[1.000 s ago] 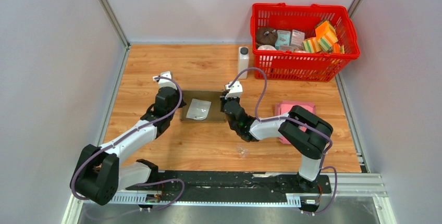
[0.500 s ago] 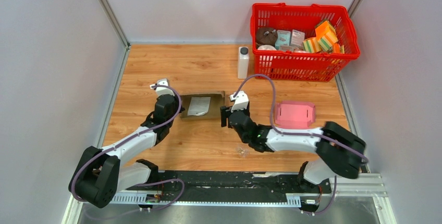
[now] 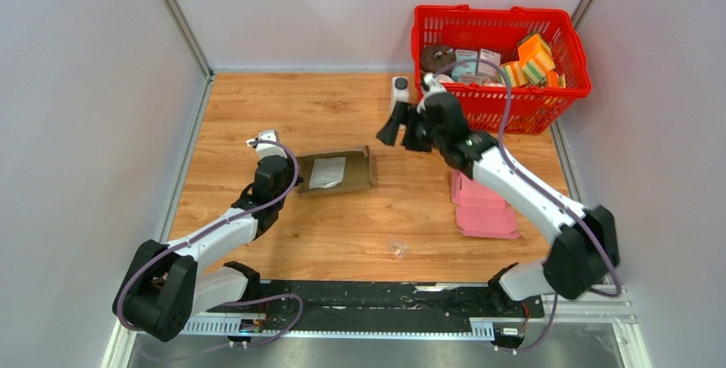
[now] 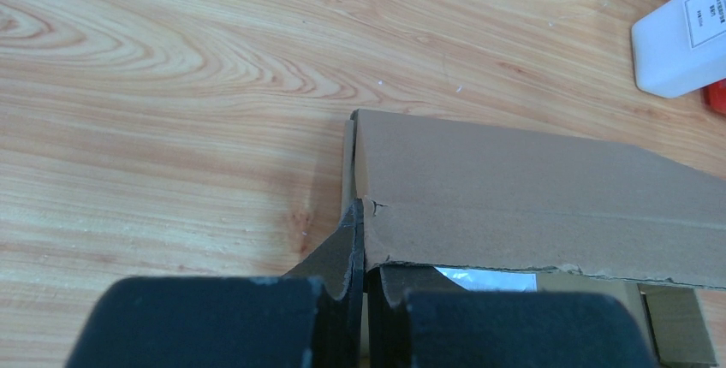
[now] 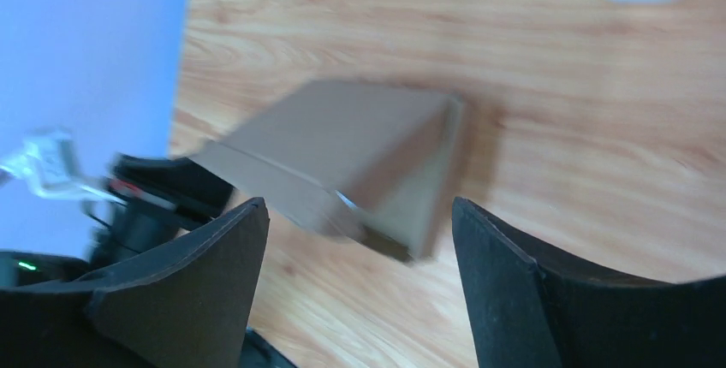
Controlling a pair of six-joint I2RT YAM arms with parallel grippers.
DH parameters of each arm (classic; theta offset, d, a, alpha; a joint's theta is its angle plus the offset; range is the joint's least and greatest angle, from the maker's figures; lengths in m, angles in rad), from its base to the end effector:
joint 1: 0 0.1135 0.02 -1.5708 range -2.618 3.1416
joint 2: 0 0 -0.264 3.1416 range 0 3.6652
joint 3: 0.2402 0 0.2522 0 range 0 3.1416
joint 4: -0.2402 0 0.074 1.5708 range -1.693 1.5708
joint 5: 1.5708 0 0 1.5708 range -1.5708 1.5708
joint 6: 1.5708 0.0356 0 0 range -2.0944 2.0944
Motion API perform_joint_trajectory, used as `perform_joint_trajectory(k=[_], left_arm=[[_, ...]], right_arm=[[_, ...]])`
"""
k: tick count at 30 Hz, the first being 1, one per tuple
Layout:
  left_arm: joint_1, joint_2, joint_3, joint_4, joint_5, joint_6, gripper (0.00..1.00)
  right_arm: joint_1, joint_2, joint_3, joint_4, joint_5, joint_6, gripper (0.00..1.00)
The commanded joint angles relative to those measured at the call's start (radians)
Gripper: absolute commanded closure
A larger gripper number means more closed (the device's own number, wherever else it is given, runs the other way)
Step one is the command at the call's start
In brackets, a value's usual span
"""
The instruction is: Fold the paper box
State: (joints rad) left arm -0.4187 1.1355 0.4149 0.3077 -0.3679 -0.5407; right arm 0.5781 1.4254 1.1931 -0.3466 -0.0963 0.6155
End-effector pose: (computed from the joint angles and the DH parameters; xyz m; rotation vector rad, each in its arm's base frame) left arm 0.2158 -0.0820 0.1933 -0.3555 1.9316 -0.2664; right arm 0.2708 0.1808 0.3168 -0.0166 2.2553 0.7754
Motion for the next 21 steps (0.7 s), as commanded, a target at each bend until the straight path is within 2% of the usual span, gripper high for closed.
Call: perform_joint_trajectory(k=[1, 2, 5, 8, 9, 12, 13, 15, 16, 17, 20, 21], left_arm=[[-0.011, 0.03, 0.018, -0.082, 0.018, -0.002, 1.0], [-0.012, 0.033, 0.018, -0.082, 0.014, -0.004, 1.0], [-0.02, 0.047, 0.021, -0.079, 0.014, -0.01, 1.0], [-0.031, 0.05, 0.021, -0.078, 0.018, -0.019, 1.0], [-0.034, 0.047, 0.019, -0.078, 0.02, -0.019, 1.0], [-0.037, 0.037, 0.018, -0.096, 0.04, -0.037, 0.89], [-0.037, 0.03, 0.021, -0.11, 0.052, -0.05, 0.79], [-0.037, -0.017, 0.022, -0.194, 0.092, -0.074, 0.69], [-0.038, -0.041, 0.019, -0.226, 0.109, -0.109, 0.58], [-0.037, -0.068, 0.018, -0.26, 0.153, -0.122, 0.55], [-0.037, -0.181, 0.038, -0.519, 0.228, -0.217, 0.43], [-0.035, -0.248, 0.053, -0.661, 0.256, -0.235, 0.41]], right_arm=[[0.003, 0.226, 0.255, -0.167, -0.282, 0.121, 0.19], [0.003, 0.3, 0.313, -0.166, -0.316, 0.13, 0.19], [0.009, 0.395, 0.352, -0.157, -0.333, 0.156, 0.2], [0.017, 0.406, 0.317, -0.134, -0.306, 0.138, 0.23], [0.022, 0.397, 0.257, -0.109, -0.298, 0.136, 0.23], [0.026, 0.345, 0.112, 0.041, -0.296, 0.162, 0.27], [0.028, 0.328, 0.087, 0.072, -0.287, 0.168, 0.29], [0.035, 0.316, 0.025, 0.129, -0.27, 0.15, 0.3], [0.039, 0.307, 0.007, 0.135, -0.241, 0.13, 0.3], [0.046, 0.303, -0.01, 0.158, -0.235, 0.119, 0.3], [0.054, 0.306, -0.067, 0.198, -0.25, 0.102, 0.3], [0.055, 0.306, -0.078, 0.201, -0.25, 0.093, 0.3]])
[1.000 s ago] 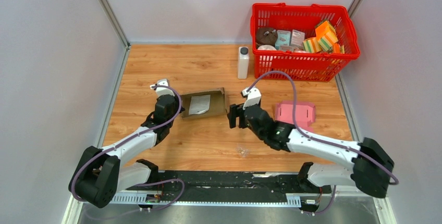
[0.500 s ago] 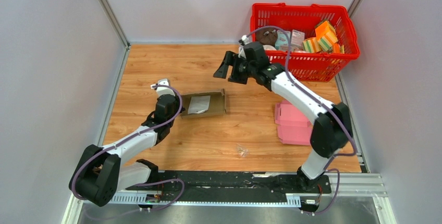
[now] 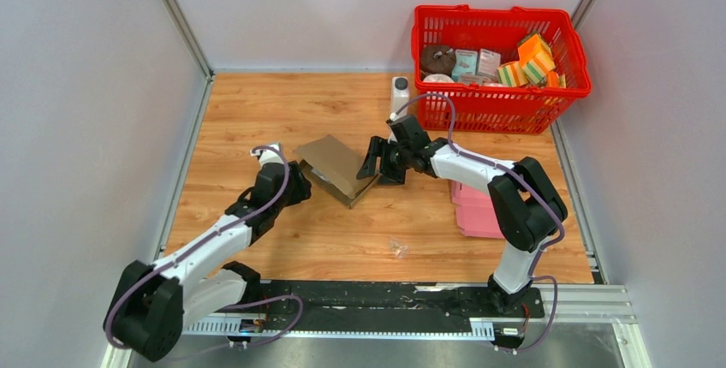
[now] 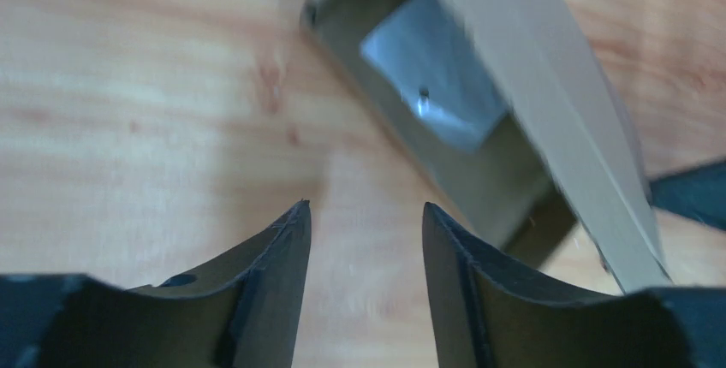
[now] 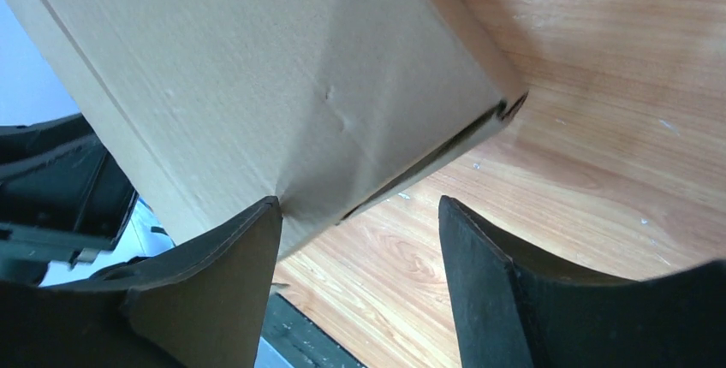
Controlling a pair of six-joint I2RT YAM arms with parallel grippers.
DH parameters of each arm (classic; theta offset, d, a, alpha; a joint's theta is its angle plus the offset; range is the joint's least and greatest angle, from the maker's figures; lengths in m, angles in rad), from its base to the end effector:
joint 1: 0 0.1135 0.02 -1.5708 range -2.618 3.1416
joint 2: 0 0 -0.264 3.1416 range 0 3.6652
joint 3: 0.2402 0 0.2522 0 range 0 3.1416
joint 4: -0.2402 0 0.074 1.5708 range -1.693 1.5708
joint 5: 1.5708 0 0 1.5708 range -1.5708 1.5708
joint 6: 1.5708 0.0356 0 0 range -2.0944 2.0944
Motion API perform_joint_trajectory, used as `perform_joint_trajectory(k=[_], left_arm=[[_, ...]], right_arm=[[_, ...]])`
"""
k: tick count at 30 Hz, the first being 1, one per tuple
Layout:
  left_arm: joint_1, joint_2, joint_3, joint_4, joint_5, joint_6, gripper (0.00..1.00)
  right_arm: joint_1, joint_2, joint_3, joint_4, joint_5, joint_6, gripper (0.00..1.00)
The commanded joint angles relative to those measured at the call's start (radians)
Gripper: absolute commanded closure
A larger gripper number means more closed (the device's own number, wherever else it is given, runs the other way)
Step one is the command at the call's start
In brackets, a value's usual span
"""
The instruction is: Fold the paper box
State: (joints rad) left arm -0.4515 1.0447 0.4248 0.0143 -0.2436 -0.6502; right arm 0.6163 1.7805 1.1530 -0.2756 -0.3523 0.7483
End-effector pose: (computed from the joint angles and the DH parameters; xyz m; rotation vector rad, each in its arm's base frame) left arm 0.1935 -0.0843 0.1865 -0.3545 2.1505 -0.3696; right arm 0.2989 0.2268 0.1921 0.0117 2.6834 0.9558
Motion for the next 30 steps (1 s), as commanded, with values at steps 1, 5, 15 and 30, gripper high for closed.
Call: perform_joint_trajectory(k=[1, 5, 15, 30], left_arm=[[-0.003, -0.196, 0.051, -0.431, 0.167, -0.153, 0.4], [-0.003, -0.366, 0.101, -0.585, 0.357, -0.131, 0.42], [0.206, 0.308, 0.652, -0.329, 0.656, 0.009, 0.59], [0.221, 0.58, 0.573, -0.149, 0.621, 0.014, 0.83]], right_arm=[[0.019, -0.055, -0.05, 0.125, 0.027, -0.055, 0.29], [0.022, -0.058, -0.059, 0.105, 0.05, -0.121, 0.28], [0.054, -0.012, -0.003, 0.056, 0.13, -0.254, 0.27], [0.092, -0.172, -0.097, 0.228, -0.124, -0.069, 0.46]])
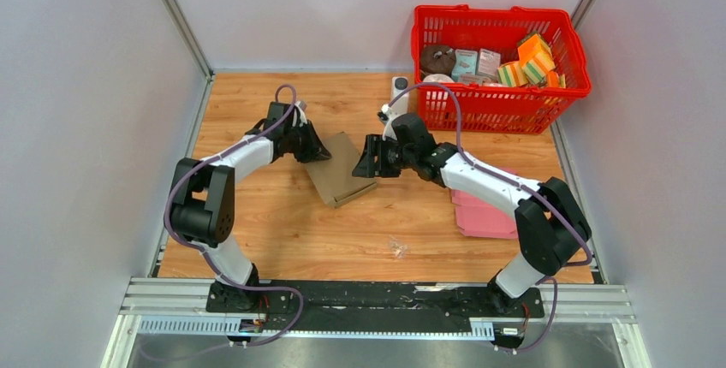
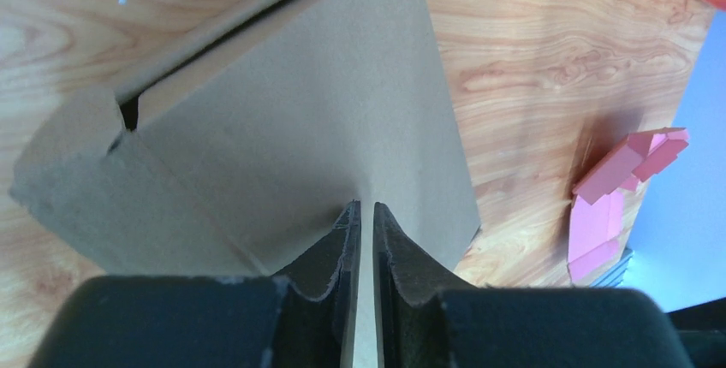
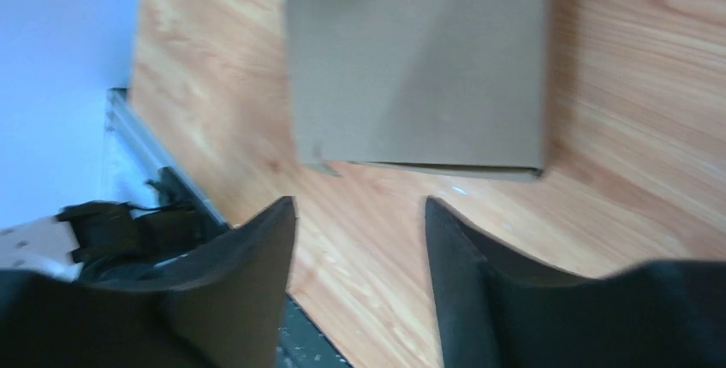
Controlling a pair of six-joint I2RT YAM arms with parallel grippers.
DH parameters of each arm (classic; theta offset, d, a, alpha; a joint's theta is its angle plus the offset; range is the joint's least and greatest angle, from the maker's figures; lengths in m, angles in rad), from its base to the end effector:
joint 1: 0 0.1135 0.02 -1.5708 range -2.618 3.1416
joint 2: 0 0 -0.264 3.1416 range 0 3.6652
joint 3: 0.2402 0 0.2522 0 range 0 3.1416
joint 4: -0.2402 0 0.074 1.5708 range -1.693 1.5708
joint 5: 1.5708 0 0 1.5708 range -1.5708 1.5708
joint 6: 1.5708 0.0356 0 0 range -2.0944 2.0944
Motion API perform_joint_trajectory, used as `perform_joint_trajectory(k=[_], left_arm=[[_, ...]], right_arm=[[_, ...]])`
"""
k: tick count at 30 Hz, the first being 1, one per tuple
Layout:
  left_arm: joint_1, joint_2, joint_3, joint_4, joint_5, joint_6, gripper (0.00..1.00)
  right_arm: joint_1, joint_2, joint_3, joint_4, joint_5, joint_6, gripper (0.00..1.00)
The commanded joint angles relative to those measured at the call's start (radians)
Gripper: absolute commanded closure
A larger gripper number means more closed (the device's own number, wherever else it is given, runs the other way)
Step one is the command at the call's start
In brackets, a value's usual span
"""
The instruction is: Fold the paper box
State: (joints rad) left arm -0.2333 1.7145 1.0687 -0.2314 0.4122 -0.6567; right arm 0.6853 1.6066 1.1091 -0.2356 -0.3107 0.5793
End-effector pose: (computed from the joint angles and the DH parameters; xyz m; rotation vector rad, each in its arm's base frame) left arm 0.3447 -0.0966 0.1933 -0.3473 2.5330 -0.8777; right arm 0.2668 0.2322 0.2410 -0.3027 2.4568 0.9617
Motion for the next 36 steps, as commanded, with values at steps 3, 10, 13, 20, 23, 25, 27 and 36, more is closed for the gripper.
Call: perform_joint_trajectory(k=[3, 10, 13, 20, 23, 25, 27, 36], left_arm=[[0.003, -0.108, -0.128, 0.115, -0.038, 0.014, 0.83], [0.003, -0.133, -0.28, 0.208, -0.05, -0.029, 0.83], [0.003, -0.145, -0.312, 0.225, -0.049, -0.034, 0.83], [0.017, -0.187, -0.222, 0.161, -0.013, 0.0, 0.75], [0.06, -0.181, -0.077, 0.022, -0.009, 0.043, 0.56], [0.089, -0.126, 0.025, -0.093, -0.036, 0.127, 0.52], [0.095, -0.064, 0.137, -0.196, -0.056, 0.199, 0.48], [0.098, 0.091, 0.249, -0.353, -0.075, 0.286, 0.5]], right_arm=[[0.028, 0.073, -0.095, 0.385, -0.272, 0.187, 0.57], [0.028, 0.225, -0.046, 0.492, -0.323, 0.185, 0.69], [0.028, 0.245, -0.049, 0.472, -0.303, 0.162, 0.69], [0.022, 0.286, -0.04, 0.369, -0.223, 0.09, 0.68], [0.007, 0.285, -0.019, 0.277, -0.194, 0.042, 0.67], [-0.004, 0.285, -0.012, 0.24, -0.192, 0.002, 0.67], [-0.024, 0.277, -0.005, 0.198, -0.186, -0.036, 0.67], [-0.081, 0.162, 0.026, 0.021, -0.191, -0.139, 0.5]])
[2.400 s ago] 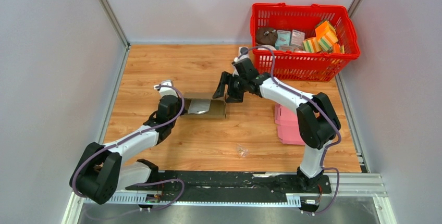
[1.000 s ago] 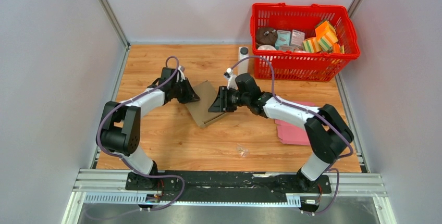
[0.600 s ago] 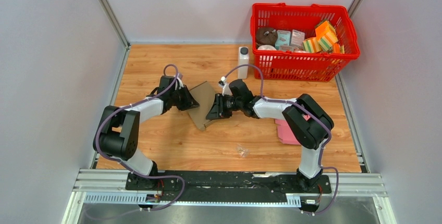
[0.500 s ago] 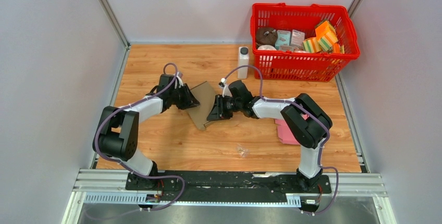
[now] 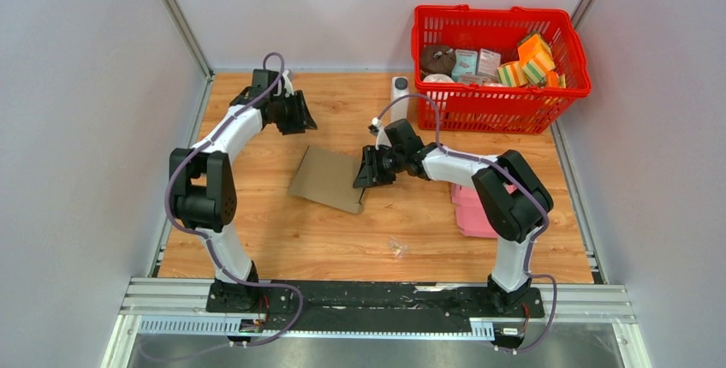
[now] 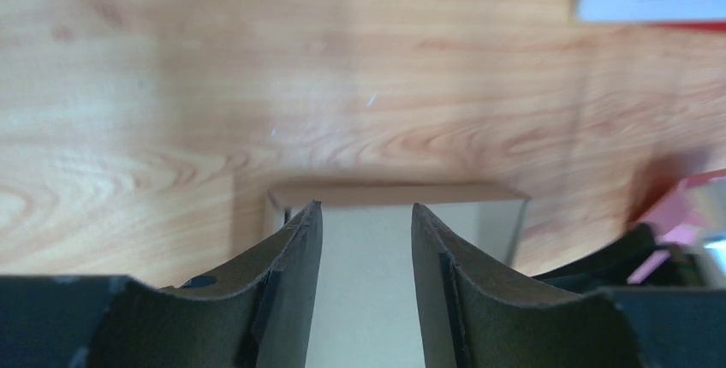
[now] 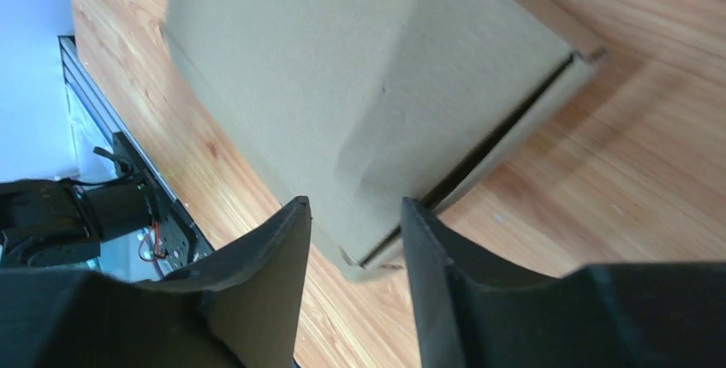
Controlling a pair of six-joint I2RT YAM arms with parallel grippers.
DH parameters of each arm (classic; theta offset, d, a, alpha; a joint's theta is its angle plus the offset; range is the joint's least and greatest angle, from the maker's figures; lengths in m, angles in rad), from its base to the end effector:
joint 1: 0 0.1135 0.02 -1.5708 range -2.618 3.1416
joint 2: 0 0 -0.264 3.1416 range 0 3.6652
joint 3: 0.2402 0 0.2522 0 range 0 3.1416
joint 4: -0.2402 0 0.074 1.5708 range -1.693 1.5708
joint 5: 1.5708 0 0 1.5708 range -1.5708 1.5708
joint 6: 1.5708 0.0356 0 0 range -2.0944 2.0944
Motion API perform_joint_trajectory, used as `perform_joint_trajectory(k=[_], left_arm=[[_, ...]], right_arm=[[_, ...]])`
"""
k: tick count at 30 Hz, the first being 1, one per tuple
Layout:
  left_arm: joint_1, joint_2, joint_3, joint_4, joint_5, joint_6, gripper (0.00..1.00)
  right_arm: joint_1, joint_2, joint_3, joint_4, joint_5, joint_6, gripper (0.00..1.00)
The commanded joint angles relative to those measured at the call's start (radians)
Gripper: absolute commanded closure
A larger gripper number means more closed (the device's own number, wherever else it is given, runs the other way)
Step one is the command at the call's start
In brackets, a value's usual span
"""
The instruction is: Fold the paper box
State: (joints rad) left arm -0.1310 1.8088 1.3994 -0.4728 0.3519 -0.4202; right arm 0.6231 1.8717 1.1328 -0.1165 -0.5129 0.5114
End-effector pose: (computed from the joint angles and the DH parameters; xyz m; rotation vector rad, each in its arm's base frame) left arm 0.3941 -0.0643 0.2446 -0.2018 2.4882 -0.6693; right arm 0.3054 0.2410 0.1657 -0.3983 2.5734 1.0936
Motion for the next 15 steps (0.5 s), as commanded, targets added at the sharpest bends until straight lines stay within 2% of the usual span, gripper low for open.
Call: perform_joint_trajectory(k=[1, 2, 4, 10, 13, 15], left_arm=[[-0.004, -0.028, -0.12, -0.065, -0.045, 0.041, 0.49], [-0.004, -0.067, -0.195, -0.037, -0.047, 0.019, 0.48], [-0.004, -0.088, -0.25, -0.012, -0.015, 0.009, 0.48], [-0.005, -0.21, -0.399, 0.052, -0.005, -0.012, 0.5], [-0.005, -0.313, -0.444, 0.056, -0.043, -0.014, 0.49], [-0.005, -0.38, -0.448, 0.04, -0.06, -0.006, 0.48]], right_arm=[[-0.028, -0.118, -0.028, -0.069, -0.015, -0.051, 0.46], [-0.033, -0.132, -0.045, -0.048, -0.035, -0.042, 0.41], [-0.037, -0.148, -0.057, -0.031, -0.036, -0.042, 0.37], [-0.051, -0.114, -0.011, -0.117, 0.059, -0.103, 0.35], [-0.056, -0.08, 0.022, -0.147, 0.063, -0.131, 0.34], [-0.056, -0.057, 0.053, -0.161, 0.121, -0.154, 0.33]])
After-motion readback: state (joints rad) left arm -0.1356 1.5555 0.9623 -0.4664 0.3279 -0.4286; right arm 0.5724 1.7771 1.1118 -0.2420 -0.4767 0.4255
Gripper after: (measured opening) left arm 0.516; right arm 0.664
